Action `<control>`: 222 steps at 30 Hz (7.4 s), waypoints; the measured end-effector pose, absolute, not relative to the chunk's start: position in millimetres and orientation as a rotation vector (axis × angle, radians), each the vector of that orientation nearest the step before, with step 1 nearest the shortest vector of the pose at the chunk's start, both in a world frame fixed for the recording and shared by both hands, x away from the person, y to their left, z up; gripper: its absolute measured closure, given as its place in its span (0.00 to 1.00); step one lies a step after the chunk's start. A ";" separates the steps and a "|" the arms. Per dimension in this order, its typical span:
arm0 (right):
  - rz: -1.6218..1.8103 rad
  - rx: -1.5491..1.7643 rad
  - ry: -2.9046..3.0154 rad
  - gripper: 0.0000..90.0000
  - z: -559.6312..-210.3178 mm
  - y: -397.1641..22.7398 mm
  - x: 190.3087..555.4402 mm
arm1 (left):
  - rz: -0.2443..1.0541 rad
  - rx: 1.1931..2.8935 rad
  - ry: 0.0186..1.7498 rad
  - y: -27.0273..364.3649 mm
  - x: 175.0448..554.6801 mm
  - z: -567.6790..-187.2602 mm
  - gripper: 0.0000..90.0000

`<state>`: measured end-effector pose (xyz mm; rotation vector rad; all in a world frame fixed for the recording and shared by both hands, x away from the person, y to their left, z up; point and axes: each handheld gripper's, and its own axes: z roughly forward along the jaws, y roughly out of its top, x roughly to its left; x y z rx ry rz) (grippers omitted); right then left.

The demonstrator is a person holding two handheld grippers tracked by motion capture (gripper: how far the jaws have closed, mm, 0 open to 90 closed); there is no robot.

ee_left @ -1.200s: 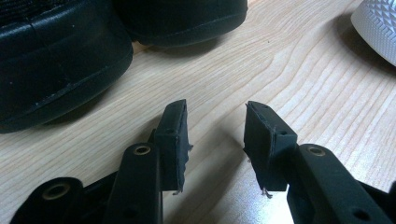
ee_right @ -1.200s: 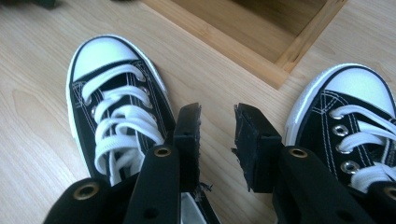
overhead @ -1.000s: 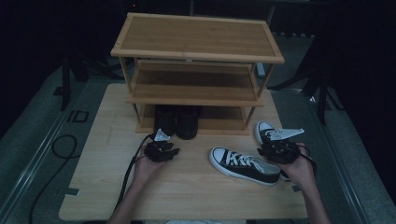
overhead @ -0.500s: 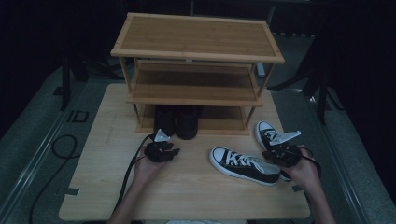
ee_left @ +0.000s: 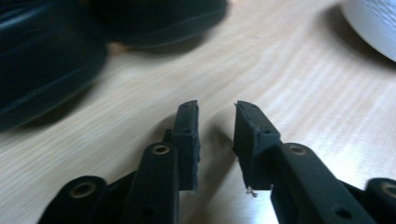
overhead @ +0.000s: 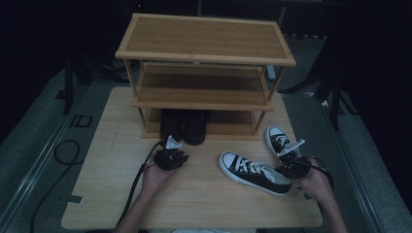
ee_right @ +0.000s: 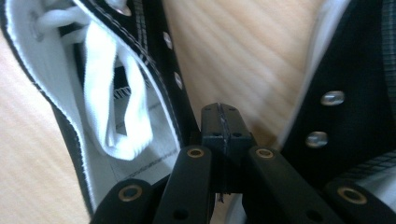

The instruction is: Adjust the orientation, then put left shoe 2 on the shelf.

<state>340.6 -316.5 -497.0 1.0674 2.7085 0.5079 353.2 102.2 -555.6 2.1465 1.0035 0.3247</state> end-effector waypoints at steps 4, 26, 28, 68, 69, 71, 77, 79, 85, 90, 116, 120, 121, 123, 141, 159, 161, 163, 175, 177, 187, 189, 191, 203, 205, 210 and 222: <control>0.590 1.071 2.734 1.00 -497.4 -317.1 333.9 | 0.333 2.188 0.936 87.5 349.1 -554.7 0.81; 0.731 1.005 2.693 0.85 -480.7 -292.6 299.2 | 0.350 2.183 0.952 89.0 349.5 -555.2 0.78; 0.748 1.012 2.675 0.81 -474.2 -292.2 295.9 | 0.349 2.183 0.960 88.2 349.3 -554.8 0.78; 0.506 1.062 2.674 0.98 -480.7 -264.5 286.9 | 0.495 2.149 0.945 -3.1 402.4 -539.5 0.82; 0.512 1.070 2.676 0.98 -480.7 -265.2 287.3 | 0.505 2.150 0.953 -5.1 403.9 -540.2 0.84; 0.529 1.078 2.672 0.98 -480.9 -267.0 287.2 | 0.532 2.148 0.965 -9.7 407.1 -541.6 0.89; 0.549 1.091 2.658 0.98 -481.5 -267.6 285.6 | 0.571 2.135 1.011 -21.7 419.3 -545.9 0.98; 0.556 1.090 2.657 0.98 -481.7 -268.4 285.4 | 0.569 2.132 1.028 -23.2 423.3 -547.8 1.00; 0.558 1.087 2.656 0.98 -482.0 -268.4 284.8 | 0.572 2.127 1.027 -29.8 429.6 -549.8 1.00; 0.570 1.048 2.649 0.98 -483.0 -269.4 282.9 | 0.576 2.116 1.033 -36.6 432.7 -550.4 1.00; 0.554 1.072 2.647 0.97 -482.8 -267.1 283.7 | 0.641 2.051 1.129 -42.3 452.8 -558.0 0.97; 0.564 1.104 2.654 0.98 -482.5 -268.4 285.3 | 0.655 2.058 1.119 -43.8 452.4 -558.3 0.98; 0.581 1.131 2.656 0.99 -482.3 -270.1 286.6 | 0.658 2.059 1.118 -44.1 452.3 -558.3 0.98; 0.619 1.179 2.657 0.99 -482.1 -273.8 288.5 | 0.658 2.060 1.117 -44.4 452.3 -558.4 0.99; 0.804 1.233 2.632 0.99 -453.5 -289.3 293.5 | 0.665 2.068 1.108 -44.9 452.5 -558.5 1.00; 0.844 1.241 2.583 0.99 -421.8 -299.5 305.3 | 0.676 2.078 1.099 -45.6 452.3 -558.5 1.00; 0.851 1.242 2.576 0.99 -418.5 -300.8 306.7 | 0.677 2.078 1.099 -45.6 452.2 -558.5 1.00; 0.853 1.246 2.575 0.99 -415.2 -302.2 307.8 | 0.677 2.079 1.099 -45.6 452.3 -558.5 1.00; 0.880 1.248 2.555 0.99 -398.2 -313.8 316.4 | 0.682 2.081 1.096 -46.2 452.1 -558.6 1.00; 0.883 1.244 2.555 0.99 -395.5 -315.0 318.3 | 0.682 2.081 1.096 -46.2 452.1 -558.6 1.00; 0.891 1.166 2.576 0.99 -383.7 -313.0 328.7 | 0.684 2.081 1.095 -46.6 452.2 -558.7 1.00; 0.899 1.146 2.584 0.99 -381.6 -311.6 330.3 | 0.685 2.082 1.094 -46.7 452.1 -558.7 1.00; 0.907 1.120 2.599 0.99 -379.3 -310.1 331.8 | 0.685 2.083 1.095 -46.7 452.0 -558.6 1.00; 0.922 1.040 2.638 0.99 -373.9 -306.2 332.4 | 0.686 2.084 1.095 -46.7 452.0 -558.6 1.00; 0.925 1.032 2.643 0.99 -373.2 -306.3 332.3 | 0.687 2.083 1.095 -46.8 452.0 -558.6 1.00; 0.946 1.013 2.650 0.99 -370.5 -307.1 332.2 | 0.687 2.084 1.094 -46.8 452.0 -558.6 1.00; 1.001 0.909 2.697 0.99 -359.3 -301.7 333.5 | 0.687 2.084 1.095 -46.8 451.9 -558.6 1.00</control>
